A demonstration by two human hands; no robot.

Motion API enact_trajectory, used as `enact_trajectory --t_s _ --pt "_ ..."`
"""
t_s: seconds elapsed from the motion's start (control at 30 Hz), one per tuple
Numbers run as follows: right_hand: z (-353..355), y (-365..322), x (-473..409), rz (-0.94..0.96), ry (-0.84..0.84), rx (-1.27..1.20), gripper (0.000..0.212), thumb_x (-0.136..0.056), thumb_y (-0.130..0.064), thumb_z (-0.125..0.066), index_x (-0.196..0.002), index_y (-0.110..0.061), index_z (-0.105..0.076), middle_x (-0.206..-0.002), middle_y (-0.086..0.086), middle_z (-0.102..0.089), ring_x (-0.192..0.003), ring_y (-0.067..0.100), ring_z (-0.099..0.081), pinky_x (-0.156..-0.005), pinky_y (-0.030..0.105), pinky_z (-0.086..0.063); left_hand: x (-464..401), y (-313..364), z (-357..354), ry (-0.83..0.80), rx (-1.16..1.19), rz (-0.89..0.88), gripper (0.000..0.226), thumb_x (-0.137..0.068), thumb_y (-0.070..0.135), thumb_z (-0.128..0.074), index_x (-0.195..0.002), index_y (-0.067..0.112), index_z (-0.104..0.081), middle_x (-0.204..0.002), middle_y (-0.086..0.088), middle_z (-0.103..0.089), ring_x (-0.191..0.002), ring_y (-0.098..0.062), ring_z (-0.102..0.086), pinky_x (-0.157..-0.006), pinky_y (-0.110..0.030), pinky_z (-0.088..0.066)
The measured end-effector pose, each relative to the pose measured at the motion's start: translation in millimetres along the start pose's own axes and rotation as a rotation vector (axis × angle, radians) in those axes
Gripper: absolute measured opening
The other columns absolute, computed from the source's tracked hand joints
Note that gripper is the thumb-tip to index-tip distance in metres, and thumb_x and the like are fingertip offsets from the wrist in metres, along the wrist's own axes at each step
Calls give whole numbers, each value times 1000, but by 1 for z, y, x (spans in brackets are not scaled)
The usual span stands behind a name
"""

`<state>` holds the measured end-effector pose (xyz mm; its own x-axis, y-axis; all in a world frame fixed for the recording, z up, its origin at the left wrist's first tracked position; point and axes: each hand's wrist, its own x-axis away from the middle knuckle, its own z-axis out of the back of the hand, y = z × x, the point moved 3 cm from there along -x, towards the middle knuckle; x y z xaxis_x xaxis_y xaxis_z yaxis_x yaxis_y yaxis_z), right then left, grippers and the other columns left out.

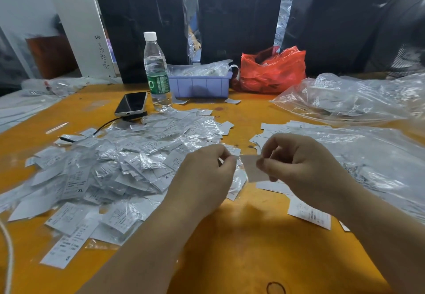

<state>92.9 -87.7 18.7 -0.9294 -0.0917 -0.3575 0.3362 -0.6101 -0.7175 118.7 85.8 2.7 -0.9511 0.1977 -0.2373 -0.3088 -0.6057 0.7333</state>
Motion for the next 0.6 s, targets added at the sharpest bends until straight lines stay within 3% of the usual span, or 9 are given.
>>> enact_trajectory --t_s 0.07,0.2,0.27,0.37,0.43,0.53,0.6 --pt "0 -5 2 52 29 -90 13 -86 -15 -70 -76 -21 -64 -62 -3 -68 -46 16 -46 -47 36 -39 -1 2 -2 -89 229 121 31 -98 43 -46 -83 23 -64 -55 6 -61 -46 -6 -49 -56 -28 -40" --pt "-3 -8 7 156 36 -137 14 -83 -8 -74 -75 -17 -66 -57 -10 -60 -43 11 -37 -45 23 -31 2 8 -6 -274 627 360 47 -98 55 -37 -100 15 -62 -63 -4 -67 -51 -14 -54 -51 -26 -40" --pt "-5 -8 8 200 9 -91 17 -82 -6 -75 -74 -18 -65 -52 -18 -51 -43 5 -32 -45 17 -27 2 9 -7 -299 741 370 40 -98 45 -45 -103 10 -64 -69 -6 -69 -55 -15 -59 -50 -25 -44" --pt "-8 -8 8 191 -36 -111 12 -83 -10 -75 -78 -16 -66 -57 -16 -52 -48 4 -36 -47 18 -31 2 8 -6 -224 727 285 13 -92 8 -58 -92 11 -70 -74 -2 -68 -59 -12 -63 -50 -25 -50" --pt "-6 -7 3 67 -31 -312 9 -78 -16 -71 -84 -12 -65 -62 -7 -54 -53 8 -42 -49 24 -35 1 7 -4 -145 679 257 27 -89 -3 -55 -80 15 -72 -73 3 -68 -58 -8 -63 -50 -23 -50" --pt "-3 -2 -3 -163 -51 -678 32 -71 -20 -53 -101 -9 -59 -70 4 -47 -59 14 -42 -53 26 -36 2 7 -2 -61 474 157 32 -88 -1 -53 -75 20 -72 -70 9 -67 -57 -2 -60 -53 -23 -50" --pt "-5 -3 -4 -223 -92 -850 43 -72 -27 -50 -111 -8 -53 -76 9 -45 -63 14 -44 -57 28 -36 4 12 -4 -16 297 15 23 -90 10 -57 -79 24 -71 -72 8 -68 -61 -4 -60 -56 -25 -49"
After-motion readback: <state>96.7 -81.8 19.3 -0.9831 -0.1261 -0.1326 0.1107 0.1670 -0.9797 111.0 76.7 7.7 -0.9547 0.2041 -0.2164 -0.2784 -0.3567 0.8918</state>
